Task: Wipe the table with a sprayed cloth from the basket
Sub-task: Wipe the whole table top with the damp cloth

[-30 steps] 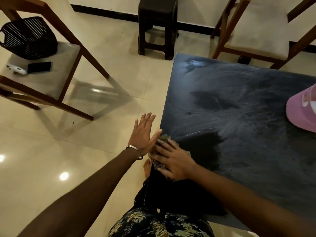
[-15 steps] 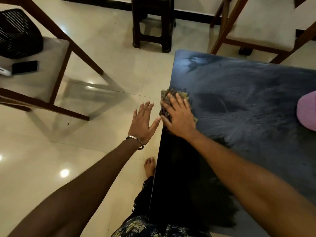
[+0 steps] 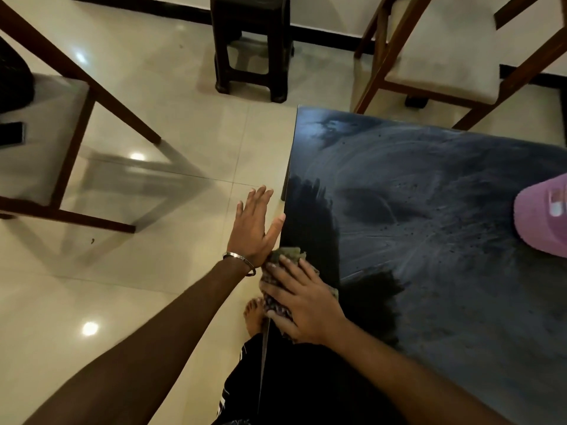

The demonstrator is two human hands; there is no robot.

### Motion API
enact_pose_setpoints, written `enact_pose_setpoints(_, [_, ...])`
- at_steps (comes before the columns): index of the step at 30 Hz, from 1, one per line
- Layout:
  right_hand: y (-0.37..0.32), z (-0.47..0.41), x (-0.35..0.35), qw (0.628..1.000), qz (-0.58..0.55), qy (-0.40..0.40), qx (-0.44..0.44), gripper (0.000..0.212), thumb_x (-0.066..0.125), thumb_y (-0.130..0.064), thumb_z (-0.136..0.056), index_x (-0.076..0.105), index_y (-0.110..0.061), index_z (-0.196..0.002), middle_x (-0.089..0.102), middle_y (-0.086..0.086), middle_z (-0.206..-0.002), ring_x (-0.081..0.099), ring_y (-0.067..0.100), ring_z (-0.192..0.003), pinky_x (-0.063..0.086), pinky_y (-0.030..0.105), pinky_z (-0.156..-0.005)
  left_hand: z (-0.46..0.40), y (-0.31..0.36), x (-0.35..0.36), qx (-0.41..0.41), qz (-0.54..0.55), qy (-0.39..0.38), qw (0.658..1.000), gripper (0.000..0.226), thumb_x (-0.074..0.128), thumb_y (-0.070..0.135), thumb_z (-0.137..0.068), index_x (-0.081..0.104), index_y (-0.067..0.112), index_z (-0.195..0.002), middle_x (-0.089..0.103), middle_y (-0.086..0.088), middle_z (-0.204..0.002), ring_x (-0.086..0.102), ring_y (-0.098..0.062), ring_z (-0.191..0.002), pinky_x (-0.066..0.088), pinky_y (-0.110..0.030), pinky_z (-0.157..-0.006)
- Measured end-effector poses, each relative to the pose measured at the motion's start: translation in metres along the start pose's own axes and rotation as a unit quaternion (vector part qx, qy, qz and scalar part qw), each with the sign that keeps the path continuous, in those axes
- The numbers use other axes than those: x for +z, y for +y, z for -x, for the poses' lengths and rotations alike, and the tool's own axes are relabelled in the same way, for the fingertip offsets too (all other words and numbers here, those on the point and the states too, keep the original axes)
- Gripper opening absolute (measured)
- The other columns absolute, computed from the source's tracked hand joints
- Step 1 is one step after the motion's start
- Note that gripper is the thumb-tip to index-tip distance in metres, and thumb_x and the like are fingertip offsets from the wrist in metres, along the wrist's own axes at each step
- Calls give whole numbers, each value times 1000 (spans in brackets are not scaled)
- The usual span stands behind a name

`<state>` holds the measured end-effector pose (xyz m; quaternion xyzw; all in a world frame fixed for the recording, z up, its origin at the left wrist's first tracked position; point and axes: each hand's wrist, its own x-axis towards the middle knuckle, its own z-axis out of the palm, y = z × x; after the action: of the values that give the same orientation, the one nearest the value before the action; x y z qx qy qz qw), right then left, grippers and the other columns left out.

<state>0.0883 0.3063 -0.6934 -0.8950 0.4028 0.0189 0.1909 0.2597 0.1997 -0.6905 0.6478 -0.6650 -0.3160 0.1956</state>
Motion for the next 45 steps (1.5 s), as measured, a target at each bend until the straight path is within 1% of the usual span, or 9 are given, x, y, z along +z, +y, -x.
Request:
enact_pose_setpoints(8, [100,-129,-55,992,3,93,91,57,40,-54,-96,51,-25,-144,37,5,-159,24,28,-150,17,53,-121,-53,7,-14,-8,22,54,998,71,22,58,-92,28,18,-150,24,-2,-159,12,-19,-149,5,-41,-120])
enact_pose_setpoints(12, [147,-186,-88,990,35,64,124,63,29,-61,-92,50,-29,-142,30,4,-162,18,28,-152,10,52,-123,-78,12,-20,-3,17,58,998,71,22,59,-92,25,20,-151,22,0,-160,9,-17,-149,4,-41,-121])
enact_pose_setpoints(16, [189,-232,-106,985,47,76,149,55,39,-58,-94,50,-32,-141,29,3,-162,17,26,-152,8,49,-123,-100,14,-22,3,0,57,998,72,20,61,-93,20,23,-153,19,2,-160,6,-15,-150,1,-37,-120])
enact_pose_setpoints(19, [207,-248,-115,978,41,104,176,53,41,-57,-94,48,-33,-141,35,3,-158,28,26,-147,15,46,-120,-110,18,-21,8,-1,57,998,71,20,60,-93,19,22,-153,19,2,-161,6,-16,-150,1,-38,-120])
enact_pose_setpoints(26, [282,-179,-122,936,17,196,291,48,40,-54,-95,56,-27,-131,56,3,-134,50,26,-123,35,45,-108,-112,22,-12,19,-9,37,999,75,16,63,-90,20,22,-153,18,1,-161,7,-17,-150,2,-40,-121])
enact_pose_setpoints(33, [353,-28,-121,838,-2,198,509,61,32,-55,-98,31,-27,-152,24,9,-162,17,32,-150,9,56,-122,-101,23,-7,24,-10,22,999,79,14,65,-88,21,21,-153,18,0,-161,7,-18,-150,3,-42,-122])
enact_pose_setpoints(37, [330,-26,-123,785,-45,192,588,66,31,-56,-98,25,-27,-156,14,14,-165,10,37,-151,5,57,-122,-94,21,-13,27,-19,21,999,77,14,64,-88,21,22,-152,18,0,-161,8,-18,-150,4,-42,-122])
enact_pose_setpoints(39, [299,-56,-119,799,-20,189,571,63,33,-54,-100,26,-27,-156,16,14,-164,13,38,-150,8,57,-121,-92,21,-15,28,-23,23,999,75,16,63,-89,20,22,-152,17,0,-161,8,-18,-150,4,-42,-122])
enact_pose_setpoints(45, [173,-146,-86,917,34,159,364,64,30,-59,-94,37,-33,-152,30,10,-160,24,33,-148,18,53,-120,-80,28,-18,43,-17,24,999,76,18,62,-90,21,20,-153,18,0,-161,7,-18,-150,2,-39,-121])
